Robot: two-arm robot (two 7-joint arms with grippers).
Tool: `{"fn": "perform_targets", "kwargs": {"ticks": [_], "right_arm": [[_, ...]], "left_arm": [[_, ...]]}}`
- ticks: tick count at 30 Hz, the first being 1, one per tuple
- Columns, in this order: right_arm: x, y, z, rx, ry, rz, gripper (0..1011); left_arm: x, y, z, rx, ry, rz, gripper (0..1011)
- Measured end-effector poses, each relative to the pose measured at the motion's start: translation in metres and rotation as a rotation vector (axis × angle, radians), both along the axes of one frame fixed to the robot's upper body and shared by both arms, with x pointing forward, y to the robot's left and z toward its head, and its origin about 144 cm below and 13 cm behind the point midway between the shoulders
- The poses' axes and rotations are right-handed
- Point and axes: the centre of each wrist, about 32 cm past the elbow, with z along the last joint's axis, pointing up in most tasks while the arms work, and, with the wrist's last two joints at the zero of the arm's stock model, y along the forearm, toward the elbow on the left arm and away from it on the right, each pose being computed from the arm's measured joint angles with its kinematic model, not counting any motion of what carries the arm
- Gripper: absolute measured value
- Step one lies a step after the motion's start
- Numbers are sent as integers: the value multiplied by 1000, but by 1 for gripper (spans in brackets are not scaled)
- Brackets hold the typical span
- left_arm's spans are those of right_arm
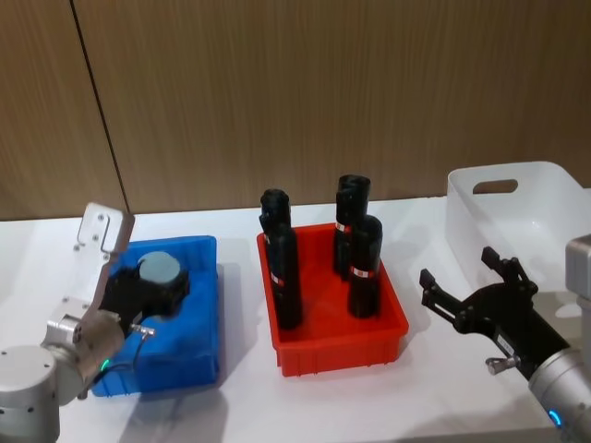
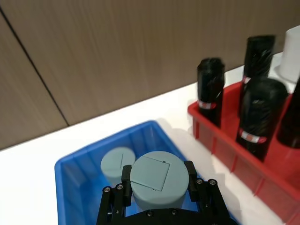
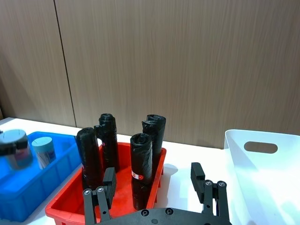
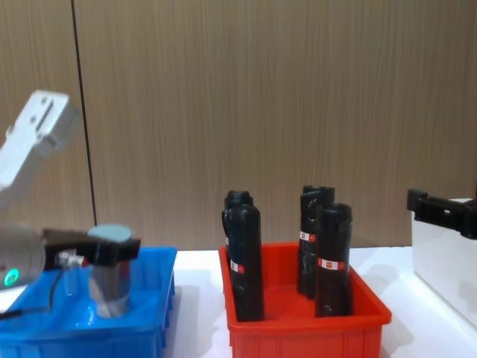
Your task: Pick the cotton swabs from the blue box and place them into the white box.
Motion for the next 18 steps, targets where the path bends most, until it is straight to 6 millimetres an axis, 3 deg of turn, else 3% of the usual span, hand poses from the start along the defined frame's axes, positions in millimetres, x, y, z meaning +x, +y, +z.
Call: {"fn": "perform_targets", "kwargs": {"ticks": [18], "right_arm": [[0,0,0,0,0,0,1002]], "left_arm": [[-5,-21,53,-33,-139,-228,669]]}}
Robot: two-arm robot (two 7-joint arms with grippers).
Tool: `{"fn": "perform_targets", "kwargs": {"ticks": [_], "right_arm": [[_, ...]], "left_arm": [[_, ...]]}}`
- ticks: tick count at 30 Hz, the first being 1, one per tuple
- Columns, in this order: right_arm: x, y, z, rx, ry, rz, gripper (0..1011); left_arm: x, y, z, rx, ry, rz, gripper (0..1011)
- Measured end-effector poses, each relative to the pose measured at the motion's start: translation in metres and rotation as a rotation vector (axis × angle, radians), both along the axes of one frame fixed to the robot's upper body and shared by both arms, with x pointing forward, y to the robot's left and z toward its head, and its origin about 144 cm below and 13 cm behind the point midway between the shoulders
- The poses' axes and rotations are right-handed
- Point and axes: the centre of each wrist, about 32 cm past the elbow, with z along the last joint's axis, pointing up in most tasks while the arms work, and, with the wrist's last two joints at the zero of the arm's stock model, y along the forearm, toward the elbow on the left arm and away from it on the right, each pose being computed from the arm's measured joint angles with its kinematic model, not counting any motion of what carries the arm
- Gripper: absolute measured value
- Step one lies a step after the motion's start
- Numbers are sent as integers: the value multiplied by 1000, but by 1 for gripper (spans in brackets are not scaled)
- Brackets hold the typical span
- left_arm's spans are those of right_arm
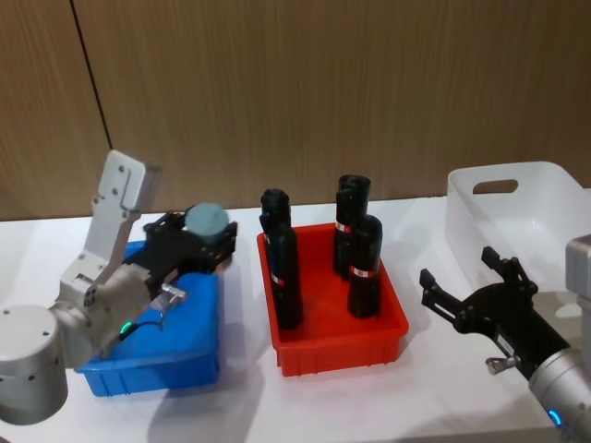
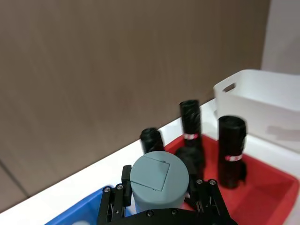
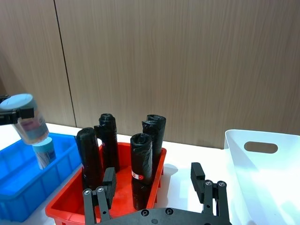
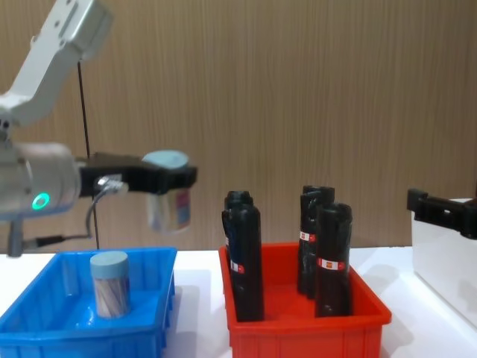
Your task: Pick the cotton swabs from the blue box and place them into the white box.
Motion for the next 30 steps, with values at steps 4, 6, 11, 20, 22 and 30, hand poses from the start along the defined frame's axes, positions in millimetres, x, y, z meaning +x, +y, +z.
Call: {"fn": "perform_targets", "kwargs": {"ticks": [4,6,11,20,22,30], "right_arm": [[0,0,0,0,0,0,1002],[0,0,0,0,0,0,1002],[0,0,0,0,0,0,1002],[0,0,0,0,0,0,1002],[0,0,0,0,0,0,1002],[0,0,0,0,0,0,1002]], "left_arm": [[1,-4,6,-15,-10,-43,669],[3,-7,10,-27,-18,-78,669],[8,-15,18,-56,-26,-161,670],[21,-28,27,-105,-11,-291,669],[25,-32,29,-116,-2,-321,669],[45,-46,37,-142,54,-411,669]]}}
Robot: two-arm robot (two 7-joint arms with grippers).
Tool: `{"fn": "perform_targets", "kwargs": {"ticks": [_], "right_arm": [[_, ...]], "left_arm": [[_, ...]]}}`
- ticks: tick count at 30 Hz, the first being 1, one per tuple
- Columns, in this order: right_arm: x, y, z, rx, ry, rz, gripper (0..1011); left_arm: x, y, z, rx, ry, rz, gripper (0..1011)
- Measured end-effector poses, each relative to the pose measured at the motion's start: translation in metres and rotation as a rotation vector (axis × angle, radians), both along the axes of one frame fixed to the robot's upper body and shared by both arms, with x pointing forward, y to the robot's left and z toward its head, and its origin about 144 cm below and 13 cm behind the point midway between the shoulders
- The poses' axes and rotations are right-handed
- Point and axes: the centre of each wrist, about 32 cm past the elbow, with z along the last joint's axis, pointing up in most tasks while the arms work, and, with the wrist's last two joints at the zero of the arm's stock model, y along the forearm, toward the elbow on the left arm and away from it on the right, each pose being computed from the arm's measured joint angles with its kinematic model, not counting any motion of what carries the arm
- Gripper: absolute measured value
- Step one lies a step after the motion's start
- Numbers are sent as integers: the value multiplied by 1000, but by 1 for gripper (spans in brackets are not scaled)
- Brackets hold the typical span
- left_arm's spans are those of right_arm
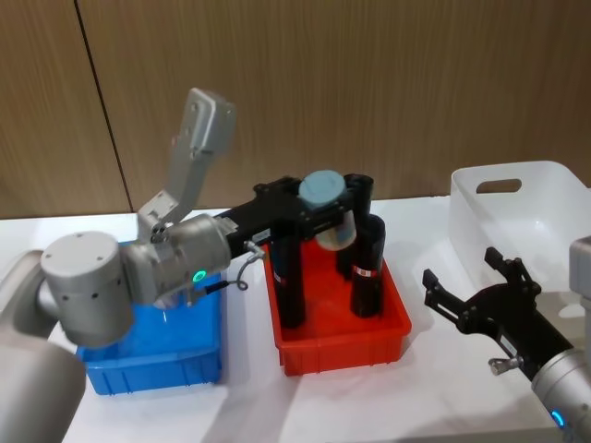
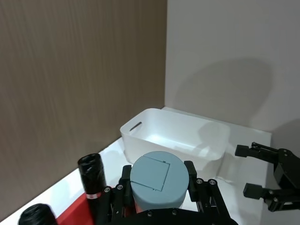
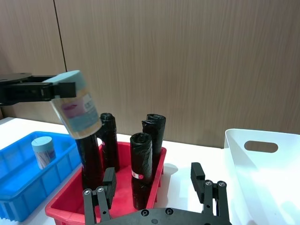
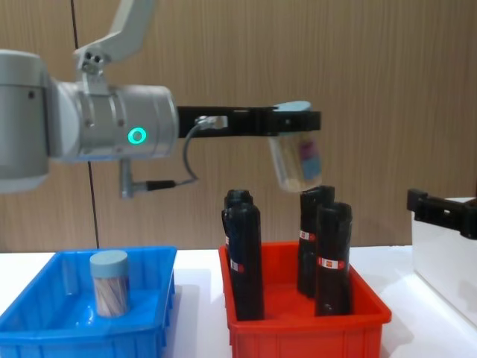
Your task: Pick the cotton swabs from the blue box and place them into the white box.
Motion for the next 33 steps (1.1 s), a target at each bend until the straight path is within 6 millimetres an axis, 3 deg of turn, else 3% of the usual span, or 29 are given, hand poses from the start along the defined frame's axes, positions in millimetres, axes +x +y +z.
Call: {"fn": "perform_targets", "kwargs": {"ticks": [15,33], "right_arm": [[0,0,0,0,0,0,1002],[9,0,11,-60,8,44,1002]], "left_arm": [[22,-16,13,6,65,-70,670],[29,-21,18,10,85,-92,669]]}}
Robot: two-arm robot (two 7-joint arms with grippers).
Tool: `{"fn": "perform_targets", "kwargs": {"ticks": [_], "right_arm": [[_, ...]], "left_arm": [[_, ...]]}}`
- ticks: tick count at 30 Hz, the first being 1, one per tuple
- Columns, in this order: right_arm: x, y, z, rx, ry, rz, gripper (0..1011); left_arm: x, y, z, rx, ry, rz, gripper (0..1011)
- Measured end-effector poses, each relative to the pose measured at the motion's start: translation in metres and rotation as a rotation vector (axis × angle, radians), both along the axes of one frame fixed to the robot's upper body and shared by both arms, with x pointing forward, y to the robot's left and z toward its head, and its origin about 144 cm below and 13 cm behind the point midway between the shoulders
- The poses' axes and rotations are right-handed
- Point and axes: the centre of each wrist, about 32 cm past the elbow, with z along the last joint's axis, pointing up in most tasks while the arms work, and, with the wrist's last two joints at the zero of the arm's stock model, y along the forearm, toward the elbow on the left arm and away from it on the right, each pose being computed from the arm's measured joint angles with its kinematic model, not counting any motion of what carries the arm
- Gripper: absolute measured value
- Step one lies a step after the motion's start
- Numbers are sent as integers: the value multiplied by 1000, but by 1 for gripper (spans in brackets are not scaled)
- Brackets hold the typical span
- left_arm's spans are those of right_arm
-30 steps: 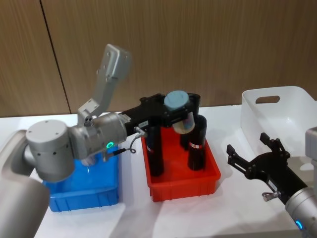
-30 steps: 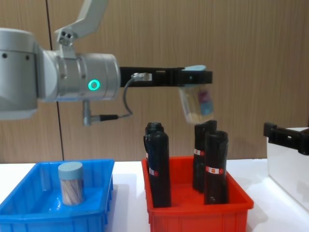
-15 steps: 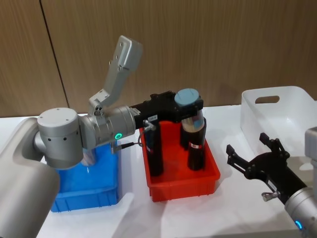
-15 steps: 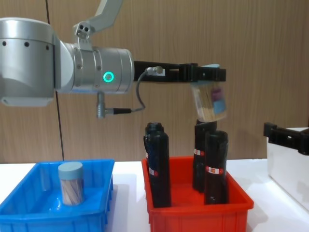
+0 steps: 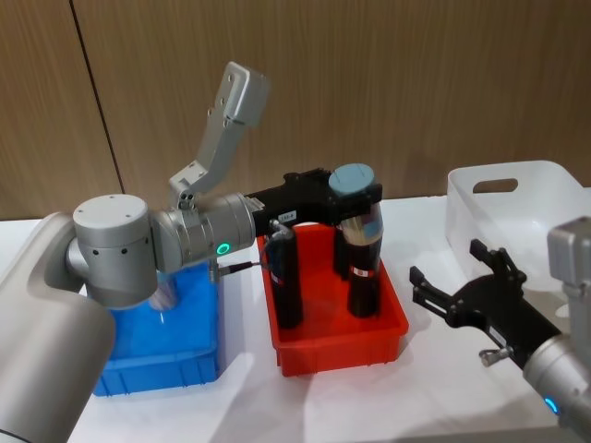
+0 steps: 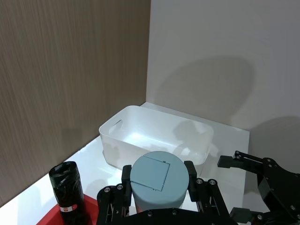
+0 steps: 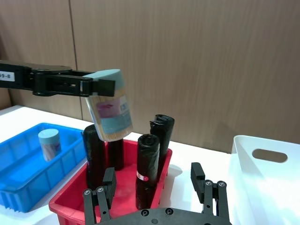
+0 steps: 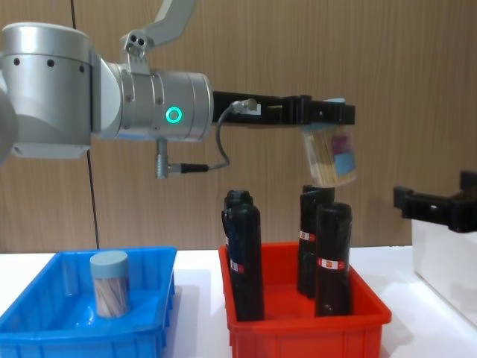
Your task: Pick the cotton swabs from the blue box and place them into the white box.
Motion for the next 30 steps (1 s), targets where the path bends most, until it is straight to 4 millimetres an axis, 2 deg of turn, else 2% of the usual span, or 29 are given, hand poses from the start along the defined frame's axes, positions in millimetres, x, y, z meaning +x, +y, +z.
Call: {"fn": "perform_targets", "kwargs": {"ticks": [15,30], "right_arm": [[28,0,21,-70,24,89,1002],[57,2,32,-51,74,153,1002]], "left_arm": [[2,-1,1,1,4,-5,669],[2,-2,2,1,6,-7,670]]}}
